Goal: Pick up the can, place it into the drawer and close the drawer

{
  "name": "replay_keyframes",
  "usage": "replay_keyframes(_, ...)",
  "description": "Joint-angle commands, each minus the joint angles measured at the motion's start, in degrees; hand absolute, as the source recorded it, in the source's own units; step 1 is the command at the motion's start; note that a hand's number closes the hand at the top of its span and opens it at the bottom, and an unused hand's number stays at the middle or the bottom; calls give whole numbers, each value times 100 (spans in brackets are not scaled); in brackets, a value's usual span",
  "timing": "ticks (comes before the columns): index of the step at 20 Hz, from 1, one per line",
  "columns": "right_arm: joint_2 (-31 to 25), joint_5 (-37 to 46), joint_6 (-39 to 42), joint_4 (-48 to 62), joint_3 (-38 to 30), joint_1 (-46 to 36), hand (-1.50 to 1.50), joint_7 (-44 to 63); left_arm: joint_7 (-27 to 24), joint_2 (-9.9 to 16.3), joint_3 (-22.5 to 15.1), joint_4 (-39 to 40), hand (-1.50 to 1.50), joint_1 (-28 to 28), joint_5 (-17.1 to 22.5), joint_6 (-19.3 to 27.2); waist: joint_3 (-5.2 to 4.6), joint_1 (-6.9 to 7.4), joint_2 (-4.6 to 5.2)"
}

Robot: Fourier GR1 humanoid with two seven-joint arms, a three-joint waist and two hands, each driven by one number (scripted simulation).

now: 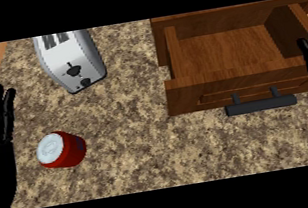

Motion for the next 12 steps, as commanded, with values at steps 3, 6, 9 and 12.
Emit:
replay_keyframes(3,-84,140,-126,10,-73,-336,-150,371,-55,272,105,-264,-150,167,685,-691,-98,138,-217)
replay_keyframes(6,-218,-34,76,-23,-293,-149,-150,28,-268,353,30,-536,-150,292,1135,-1143,-96,132,-222)
replay_keyframes(9,-64,74,-179,423,-229,377,-150,1018,1013,289,-209,25,-150,1019,494,-621,-92,172,-209)
replay_keyframes(12,-20,42,-69,311,-145,746,-150,955,1922,558,131,-480,-150,844,987,-718,-89,114,-221)
